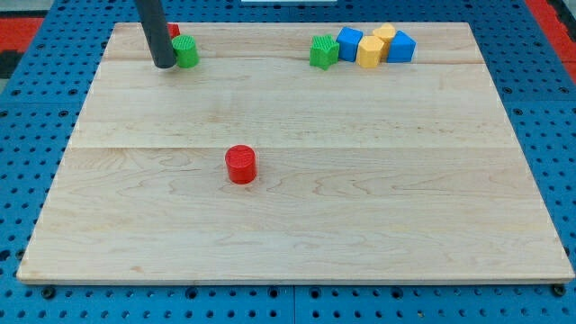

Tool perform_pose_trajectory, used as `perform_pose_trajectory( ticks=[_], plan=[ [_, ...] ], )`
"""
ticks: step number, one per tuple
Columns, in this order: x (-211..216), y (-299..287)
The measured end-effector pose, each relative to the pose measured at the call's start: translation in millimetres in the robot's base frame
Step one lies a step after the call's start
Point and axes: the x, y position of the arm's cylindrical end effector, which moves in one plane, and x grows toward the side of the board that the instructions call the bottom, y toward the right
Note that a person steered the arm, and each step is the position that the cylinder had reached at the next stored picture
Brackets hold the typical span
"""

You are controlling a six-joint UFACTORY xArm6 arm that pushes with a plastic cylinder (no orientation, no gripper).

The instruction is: Push the red circle below the green circle

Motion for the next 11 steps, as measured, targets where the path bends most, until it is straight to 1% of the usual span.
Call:
perform_pose_trajectory(
  ticks=[1, 2, 3, 4, 5, 6, 7, 8, 9, 10, 11],
  plan=[
    [45, 67],
    [116, 143],
    [198, 175],
    [229, 126],
    [210, 78],
    [183, 78],
    [222, 76],
    [256, 127],
    [221, 143],
    [171, 126],
    [130, 95]
  ],
)
